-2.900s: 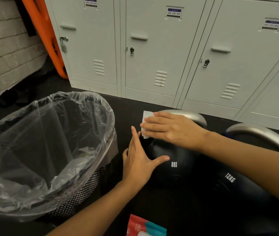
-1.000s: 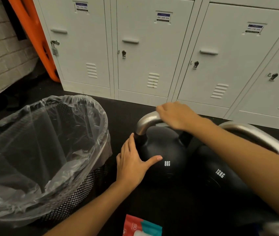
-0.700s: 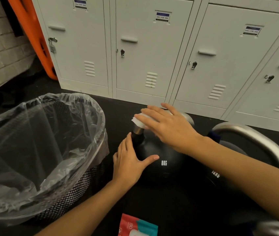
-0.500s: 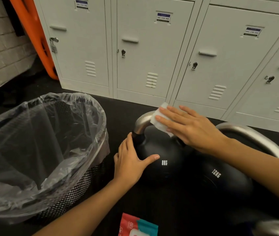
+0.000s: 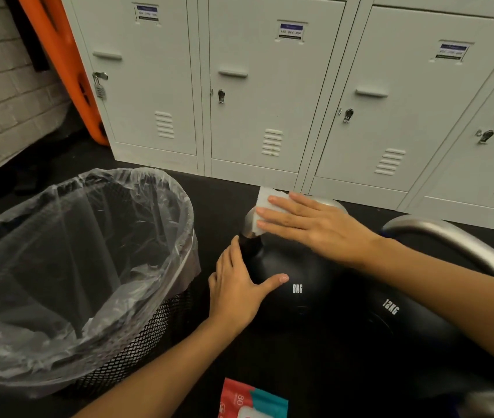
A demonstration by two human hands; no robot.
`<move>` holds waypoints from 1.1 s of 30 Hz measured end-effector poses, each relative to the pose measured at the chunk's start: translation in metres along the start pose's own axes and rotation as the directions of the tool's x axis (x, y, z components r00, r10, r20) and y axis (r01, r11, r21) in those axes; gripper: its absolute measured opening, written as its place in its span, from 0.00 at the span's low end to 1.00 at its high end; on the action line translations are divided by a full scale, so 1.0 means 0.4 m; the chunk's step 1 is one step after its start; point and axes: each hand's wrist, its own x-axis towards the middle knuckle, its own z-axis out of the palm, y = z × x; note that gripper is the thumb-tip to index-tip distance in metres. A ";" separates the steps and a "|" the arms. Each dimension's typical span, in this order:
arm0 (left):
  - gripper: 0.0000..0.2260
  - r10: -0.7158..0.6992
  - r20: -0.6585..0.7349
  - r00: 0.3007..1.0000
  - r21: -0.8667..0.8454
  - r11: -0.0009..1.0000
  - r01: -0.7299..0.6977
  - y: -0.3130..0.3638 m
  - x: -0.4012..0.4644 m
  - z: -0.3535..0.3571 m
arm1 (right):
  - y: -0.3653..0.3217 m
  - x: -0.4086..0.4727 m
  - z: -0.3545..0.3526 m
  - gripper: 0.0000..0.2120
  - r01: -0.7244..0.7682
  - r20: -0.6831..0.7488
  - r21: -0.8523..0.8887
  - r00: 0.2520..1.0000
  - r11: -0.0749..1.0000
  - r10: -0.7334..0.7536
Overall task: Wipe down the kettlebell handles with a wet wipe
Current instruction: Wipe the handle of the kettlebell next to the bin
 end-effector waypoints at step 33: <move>0.53 0.014 0.015 1.000 -0.062 0.998 -0.013 -0.007 0.002 0.004 | 0.009 -0.048 -0.017 0.20 -0.738 0.164 0.589 0.508 0.329 0.846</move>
